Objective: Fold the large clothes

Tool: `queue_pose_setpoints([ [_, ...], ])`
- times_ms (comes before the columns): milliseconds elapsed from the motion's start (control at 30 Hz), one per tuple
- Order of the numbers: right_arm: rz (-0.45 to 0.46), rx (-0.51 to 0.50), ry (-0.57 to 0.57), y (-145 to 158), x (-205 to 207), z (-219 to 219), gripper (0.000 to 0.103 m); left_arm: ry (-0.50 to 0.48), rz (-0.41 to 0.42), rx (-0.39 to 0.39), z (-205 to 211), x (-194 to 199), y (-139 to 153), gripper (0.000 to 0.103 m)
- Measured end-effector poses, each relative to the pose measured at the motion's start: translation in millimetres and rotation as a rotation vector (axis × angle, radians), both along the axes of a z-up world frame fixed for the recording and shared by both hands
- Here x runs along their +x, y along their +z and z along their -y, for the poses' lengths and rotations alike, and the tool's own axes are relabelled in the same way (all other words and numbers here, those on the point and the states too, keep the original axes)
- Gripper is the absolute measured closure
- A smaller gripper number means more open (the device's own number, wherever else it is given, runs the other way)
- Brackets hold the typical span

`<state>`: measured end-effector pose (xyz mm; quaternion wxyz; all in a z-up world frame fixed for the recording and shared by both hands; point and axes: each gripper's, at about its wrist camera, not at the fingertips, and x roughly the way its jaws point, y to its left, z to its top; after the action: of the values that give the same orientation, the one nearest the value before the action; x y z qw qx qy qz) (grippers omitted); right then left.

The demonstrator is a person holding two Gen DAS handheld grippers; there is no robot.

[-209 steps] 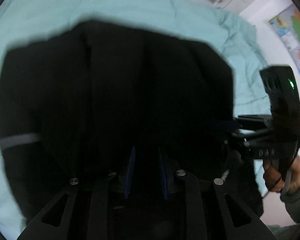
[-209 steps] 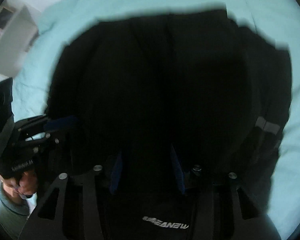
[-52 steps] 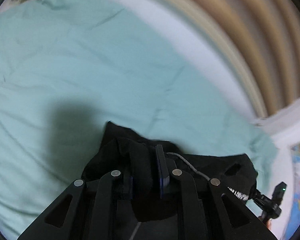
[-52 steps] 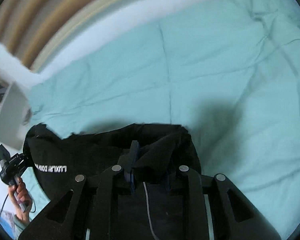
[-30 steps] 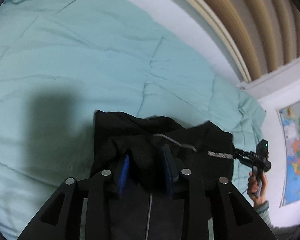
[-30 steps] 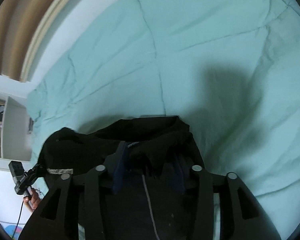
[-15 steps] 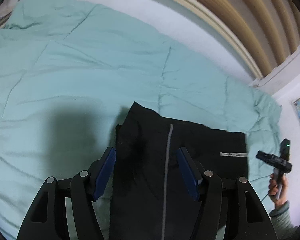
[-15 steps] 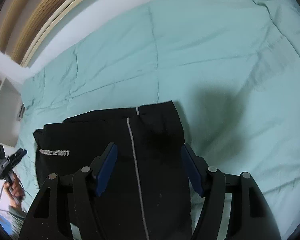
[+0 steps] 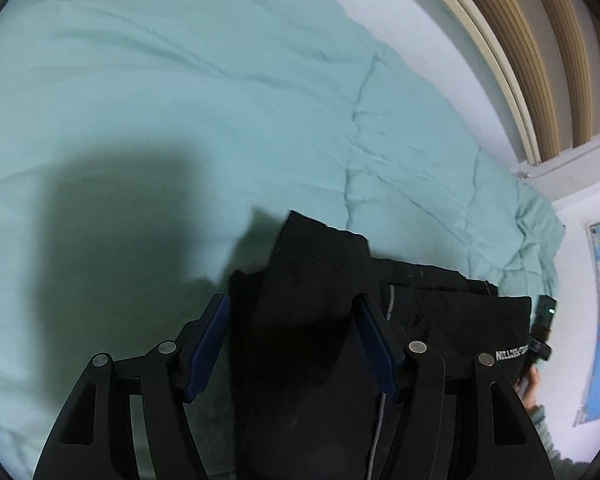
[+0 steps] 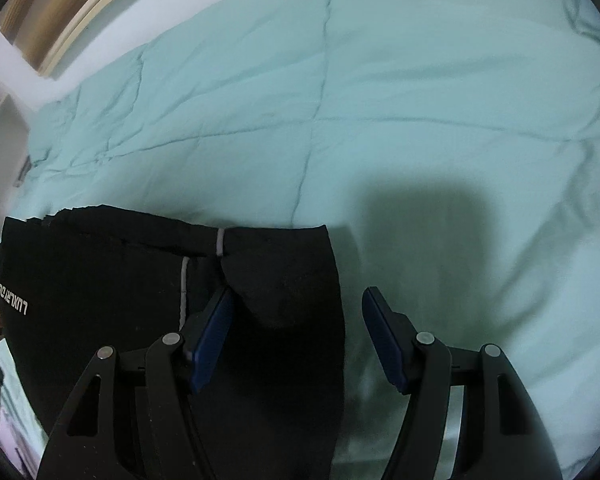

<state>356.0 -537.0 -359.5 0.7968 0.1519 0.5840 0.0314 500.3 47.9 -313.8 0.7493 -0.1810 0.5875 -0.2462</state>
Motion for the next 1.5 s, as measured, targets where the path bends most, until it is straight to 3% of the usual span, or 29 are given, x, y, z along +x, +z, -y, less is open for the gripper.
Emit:
queue_pose_setpoints([
  [33,0.003,0.012,0.003,-1,1,-1,0.037,0.004,0.006,0.003,3,1,-1,0.036],
  [67,0.020,0.019,0.005,1,1,-3,0.056,0.005,0.027,0.014,5,0,1,0.037],
  [133,0.043,-0.030,-0.001,10,-1,-8,0.065,-0.002,0.096,0.034,11,-8,11,0.076],
  [167,0.058,-0.069,0.001,17,-5,-12,0.076,-0.004,0.117,0.057,14,-13,18,0.088],
  [200,0.075,-0.106,-0.003,25,-10,-16,0.082,0.010,0.156,0.098,16,-19,27,0.089],
  [267,0.118,-0.171,-0.026,45,-19,-18,0.084,0.028,0.257,0.149,16,-37,55,0.090],
  [400,0.218,-0.267,-0.053,99,-19,-20,0.085,0.095,0.345,0.053,0,-43,111,0.090],
  [500,0.239,-0.310,-0.070,107,4,-23,0.085,0.112,0.365,0.092,5,-30,114,0.090],
  [633,0.102,-0.312,-0.083,51,41,-27,0.085,0.139,0.182,0.236,17,-3,45,0.090],
  [700,-0.009,-0.301,-0.059,6,53,-33,0.085,0.148,0.076,0.256,17,1,5,0.089],
  [833,-0.103,-0.303,-0.048,-32,59,-39,0.083,0.159,0.023,0.257,19,0,-25,0.083],
  [933,-0.101,-0.310,-0.036,-25,61,-41,0.078,0.145,0.048,0.246,19,-2,-12,0.077],
  [1000,-0.106,-0.297,-0.049,-16,56,-35,0.058,0.175,0.033,0.243,4,-3,-2,0.051],
  [1067,-0.091,-0.264,-0.095,2,44,-25,0.055,0.233,0.046,0.189,-16,-8,13,0.043],
  [1133,-0.049,-0.224,-0.130,26,28,-18,0.055,0.301,0.064,0.135,-43,-14,34,0.043],
  [1233,0.016,-0.202,-0.154,66,-2,-23,0.054,0.348,0.128,0.163,-58,-33,65,0.043],
  [1367,0.075,-0.135,-0.117,101,-37,-55,0.053,0.267,0.252,0.187,-29,-85,109,0.043],
  [1500,0.071,-0.107,-0.050,104,-64,-105,0.053,0.119,0.308,0.195,42,-147,120,0.043],
])
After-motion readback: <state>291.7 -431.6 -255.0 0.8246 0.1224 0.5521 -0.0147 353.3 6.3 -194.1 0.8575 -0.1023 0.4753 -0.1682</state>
